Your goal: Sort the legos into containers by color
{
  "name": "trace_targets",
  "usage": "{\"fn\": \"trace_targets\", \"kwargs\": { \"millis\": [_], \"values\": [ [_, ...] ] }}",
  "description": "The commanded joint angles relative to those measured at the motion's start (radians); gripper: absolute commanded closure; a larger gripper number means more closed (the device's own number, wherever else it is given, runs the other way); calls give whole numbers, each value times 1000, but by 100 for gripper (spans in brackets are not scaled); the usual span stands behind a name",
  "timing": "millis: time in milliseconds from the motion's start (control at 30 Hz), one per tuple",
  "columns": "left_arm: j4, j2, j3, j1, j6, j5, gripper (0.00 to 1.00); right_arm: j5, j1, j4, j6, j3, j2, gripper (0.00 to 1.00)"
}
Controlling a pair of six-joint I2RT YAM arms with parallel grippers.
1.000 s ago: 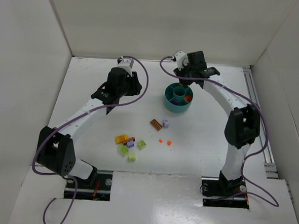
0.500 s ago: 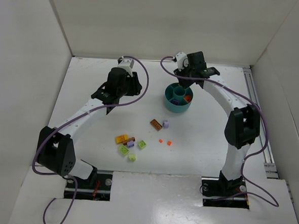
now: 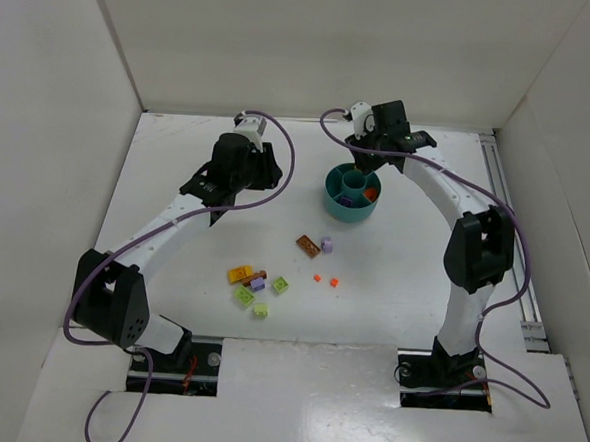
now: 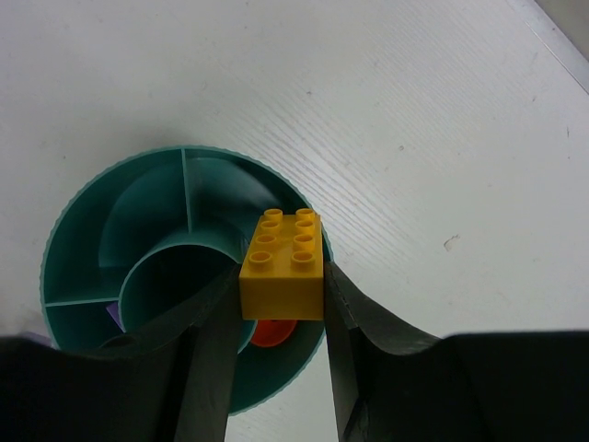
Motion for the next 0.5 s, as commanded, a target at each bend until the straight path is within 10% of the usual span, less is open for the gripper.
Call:
{"fn": "trace_targets", "kwargs": {
  "millis": [0, 467],
  "values": [
    [23, -9, 14, 6, 9, 21, 100, 15, -7, 0, 16, 42, -12, 56],
    [14, -9, 14, 6, 0, 41, 100, -5, -25, 53, 48, 24, 17, 64]
  ]
}}
